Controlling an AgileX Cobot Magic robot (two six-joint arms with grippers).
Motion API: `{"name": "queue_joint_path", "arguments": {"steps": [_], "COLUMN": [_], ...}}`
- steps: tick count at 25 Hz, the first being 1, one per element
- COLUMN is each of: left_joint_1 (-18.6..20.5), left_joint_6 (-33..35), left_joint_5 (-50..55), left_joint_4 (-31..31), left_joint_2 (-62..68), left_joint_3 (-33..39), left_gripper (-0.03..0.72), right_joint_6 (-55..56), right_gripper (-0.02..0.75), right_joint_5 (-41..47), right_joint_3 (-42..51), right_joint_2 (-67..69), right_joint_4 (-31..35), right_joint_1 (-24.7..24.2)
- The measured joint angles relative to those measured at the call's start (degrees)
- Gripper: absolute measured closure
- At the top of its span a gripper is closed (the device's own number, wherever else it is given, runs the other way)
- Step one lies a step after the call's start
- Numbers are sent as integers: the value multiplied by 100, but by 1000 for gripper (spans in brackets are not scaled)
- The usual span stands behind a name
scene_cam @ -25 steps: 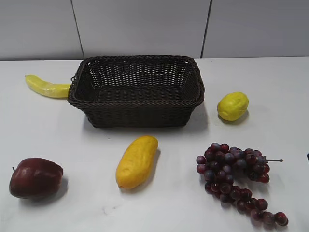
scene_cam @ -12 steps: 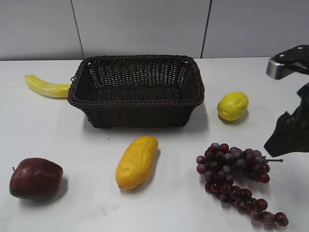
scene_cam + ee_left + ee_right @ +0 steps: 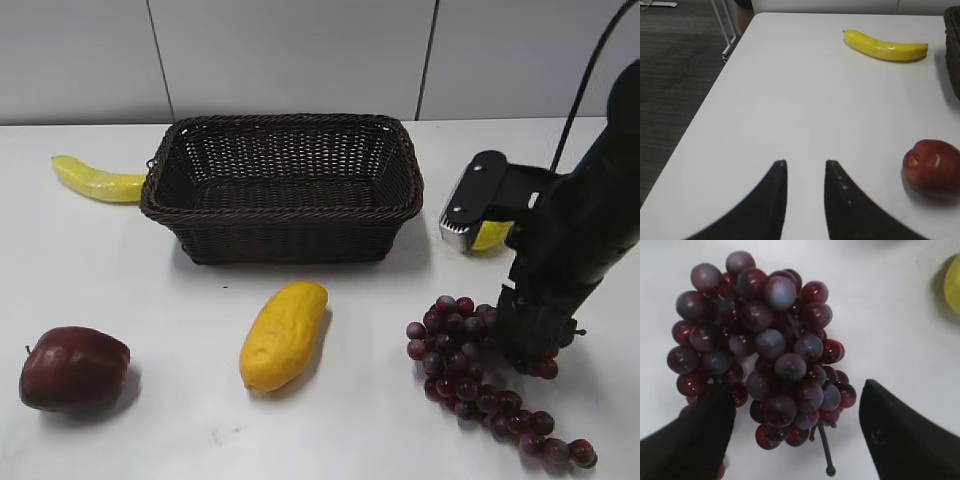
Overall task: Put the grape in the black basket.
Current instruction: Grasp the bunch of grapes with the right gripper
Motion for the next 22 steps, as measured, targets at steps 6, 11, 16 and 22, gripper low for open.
{"name": "queue_joint_path", "arguments": {"steps": [6, 11, 16, 22], "left_joint_1": [0, 0, 0, 0], "left_joint_6": [0, 0, 0, 0], "left_joint_5": [0, 0, 0, 0], "left_joint_4": [0, 0, 0, 0], "left_joint_2": [0, 0, 0, 0], "left_joint_3": [0, 0, 0, 0], "left_gripper": [457, 457, 457, 457], "right_joint_6": [-231, -243, -214, -202], "right_gripper": [147, 243, 482, 484], "right_joint_5": [-218, -483, -385, 495], "right_joint_3": [-2, -9, -115, -412], "right_joint_2": [709, 1023, 985, 559], "right_joint_4": [-375, -446, -398, -172], "right_joint_1": [0, 0, 7, 7]}}
